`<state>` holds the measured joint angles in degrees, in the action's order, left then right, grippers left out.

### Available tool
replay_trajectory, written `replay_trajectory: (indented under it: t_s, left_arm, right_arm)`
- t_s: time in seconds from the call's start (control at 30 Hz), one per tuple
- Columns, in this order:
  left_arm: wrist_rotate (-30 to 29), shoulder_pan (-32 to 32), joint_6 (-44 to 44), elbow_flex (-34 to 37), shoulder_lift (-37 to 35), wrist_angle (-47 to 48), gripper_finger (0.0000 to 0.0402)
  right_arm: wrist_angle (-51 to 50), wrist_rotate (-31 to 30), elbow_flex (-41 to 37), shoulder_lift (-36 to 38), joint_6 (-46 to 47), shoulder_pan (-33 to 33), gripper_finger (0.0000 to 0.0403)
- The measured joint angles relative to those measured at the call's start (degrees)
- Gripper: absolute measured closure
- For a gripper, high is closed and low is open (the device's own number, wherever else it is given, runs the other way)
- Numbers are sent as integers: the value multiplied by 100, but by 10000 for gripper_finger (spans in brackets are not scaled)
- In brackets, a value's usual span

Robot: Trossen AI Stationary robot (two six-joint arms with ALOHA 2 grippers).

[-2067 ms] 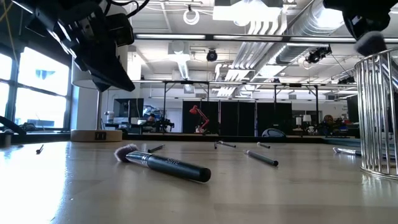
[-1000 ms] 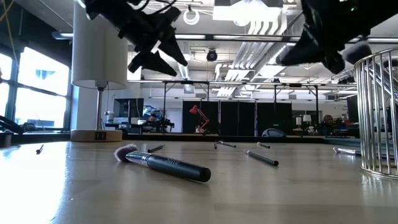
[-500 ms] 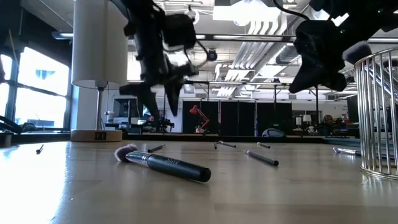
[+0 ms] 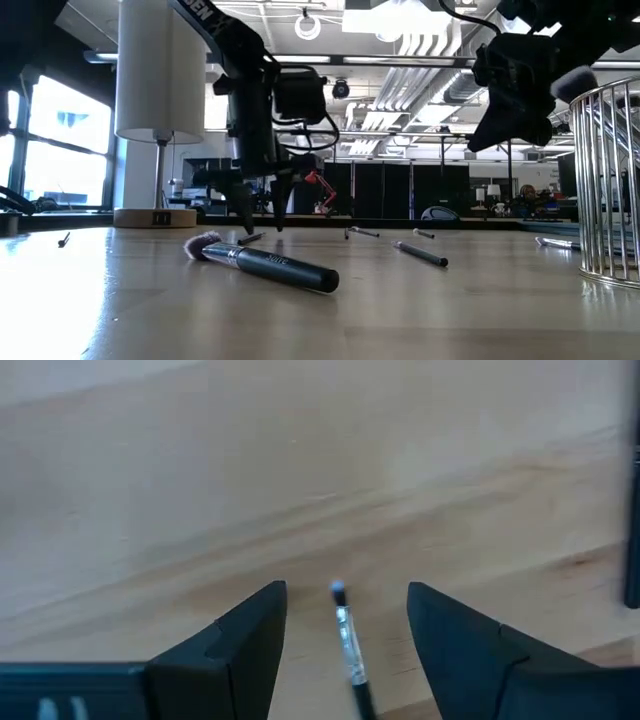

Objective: Pick & Place Makeup Brushes
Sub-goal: Put the eyeshadow brush into the pens makeup holder

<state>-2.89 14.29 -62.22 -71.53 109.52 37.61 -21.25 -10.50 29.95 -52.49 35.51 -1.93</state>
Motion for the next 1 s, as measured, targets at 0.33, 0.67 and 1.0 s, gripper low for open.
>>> replay_trajectory:
  t_s: [0.33,0.67,1.0]
  left_arm:
    - [-111,-3,-291,-9,79,-27,211]
    - [-195,-1,-409,7,89,167,359]
    - [9,0,1015,2,96,164,400]
  right_arm:
    - [-42,-48,0,0,-151,2,401]
    - [-40,-50,0,0,-319,2,395]
    - [-40,-48,0,0,-363,2,399]
